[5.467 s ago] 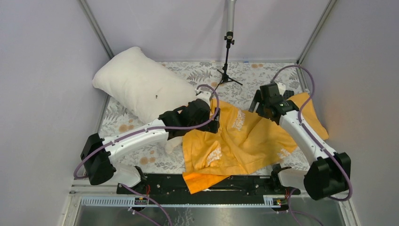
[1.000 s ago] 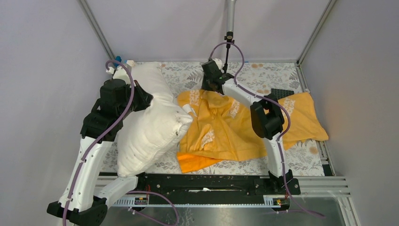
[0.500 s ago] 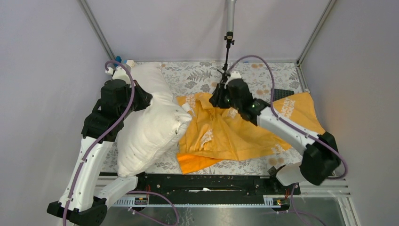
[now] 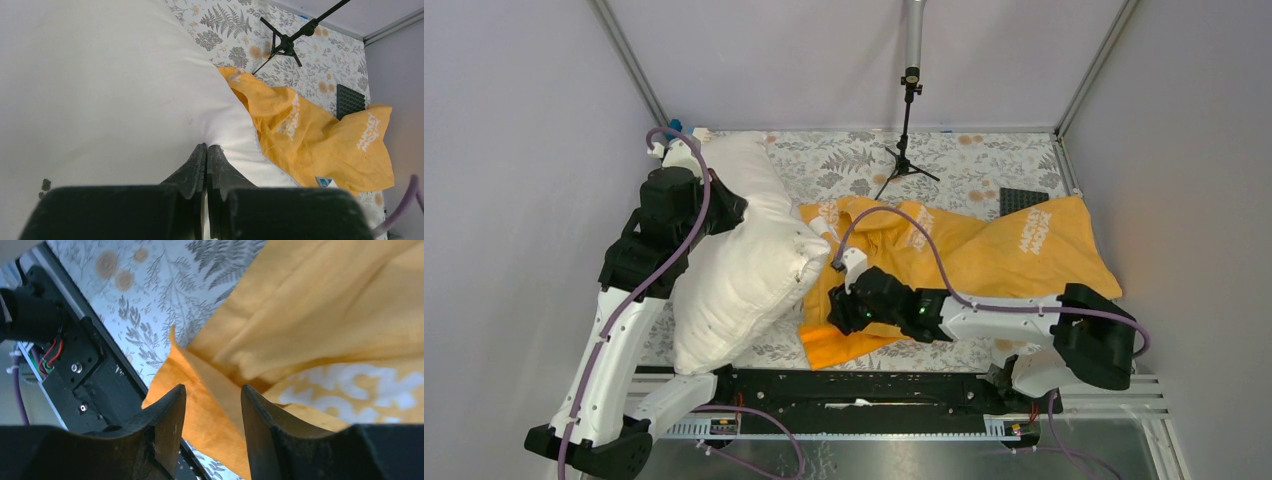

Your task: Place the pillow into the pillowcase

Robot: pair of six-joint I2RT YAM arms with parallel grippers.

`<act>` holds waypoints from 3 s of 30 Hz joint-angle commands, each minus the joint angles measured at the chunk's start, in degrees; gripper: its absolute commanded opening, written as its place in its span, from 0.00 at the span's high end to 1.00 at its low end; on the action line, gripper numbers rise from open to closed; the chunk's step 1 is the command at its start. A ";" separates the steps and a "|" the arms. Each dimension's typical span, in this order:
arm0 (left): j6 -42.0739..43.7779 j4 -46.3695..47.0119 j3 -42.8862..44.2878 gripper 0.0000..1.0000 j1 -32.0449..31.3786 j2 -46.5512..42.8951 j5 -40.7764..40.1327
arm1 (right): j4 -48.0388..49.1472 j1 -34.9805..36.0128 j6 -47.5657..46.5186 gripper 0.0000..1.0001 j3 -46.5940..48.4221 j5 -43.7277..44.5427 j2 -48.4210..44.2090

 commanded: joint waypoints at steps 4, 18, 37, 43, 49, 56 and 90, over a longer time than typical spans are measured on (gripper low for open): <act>-0.32 6.38 2.61 1.00 0.14 -0.12 -3.06 | 4.62 6.52 -3.83 0.47 3.75 8.43 7.10; 0.97 5.98 3.39 1.00 0.12 0.65 -3.83 | 4.59 8.95 -4.90 0.79 4.61 13.28 12.19; 1.21 9.72 0.69 1.00 0.14 3.03 1.46 | -12.47 22.50 15.45 0.92 -12.02 3.57 -6.56; 1.83 10.12 1.09 1.00 0.12 3.18 0.67 | -16.33 22.72 15.16 0.39 -9.92 7.72 -16.39; 2.14 8.87 4.30 1.00 0.14 3.63 0.68 | -21.82 10.81 10.02 0.23 -1.82 9.16 -23.24; 1.29 7.49 5.12 1.00 0.19 1.65 -0.59 | -19.28 -1.36 4.07 0.35 8.96 3.55 -8.07; -4.78 9.29 4.44 1.00 0.19 -8.71 -7.40 | -36.46 -11.82 9.93 0.91 62.46 12.83 51.87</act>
